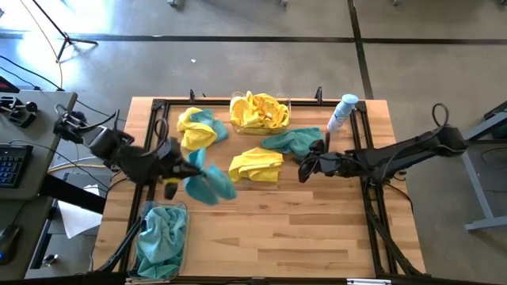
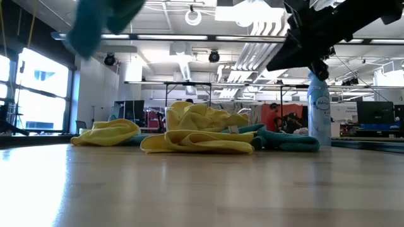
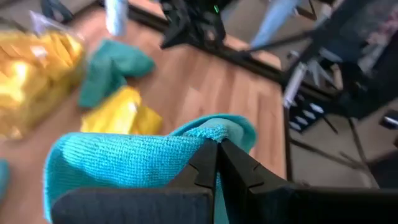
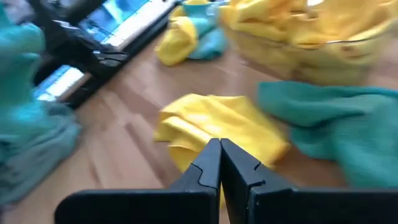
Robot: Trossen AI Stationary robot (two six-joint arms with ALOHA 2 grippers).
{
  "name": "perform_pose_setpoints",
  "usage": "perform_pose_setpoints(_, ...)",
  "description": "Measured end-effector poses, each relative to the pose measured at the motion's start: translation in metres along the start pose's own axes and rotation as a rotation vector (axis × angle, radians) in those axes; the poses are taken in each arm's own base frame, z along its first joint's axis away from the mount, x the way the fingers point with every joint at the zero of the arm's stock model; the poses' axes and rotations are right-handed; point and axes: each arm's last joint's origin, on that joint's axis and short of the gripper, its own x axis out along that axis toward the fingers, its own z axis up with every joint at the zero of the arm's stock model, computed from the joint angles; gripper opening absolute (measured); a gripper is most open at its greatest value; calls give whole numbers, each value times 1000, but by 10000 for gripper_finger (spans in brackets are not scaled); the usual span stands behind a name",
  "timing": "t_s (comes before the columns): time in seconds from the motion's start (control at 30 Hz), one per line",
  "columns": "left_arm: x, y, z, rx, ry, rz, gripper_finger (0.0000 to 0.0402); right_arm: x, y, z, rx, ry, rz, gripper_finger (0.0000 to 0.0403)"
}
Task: Sort microfiber towel by color & place in baskets
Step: Put the blue microfiber towel into the bottom transparent bin
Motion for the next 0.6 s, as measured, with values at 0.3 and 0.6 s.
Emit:
perform_pose_setpoints(0.3,-22,-18,-39,-80,228,-58,0,24,63,-16,-75,42,49,0)
perform_pose_setpoints(0.6,-58,-53,-52,-160,518,-135,0,57,126,-21,-173,116,4,0)
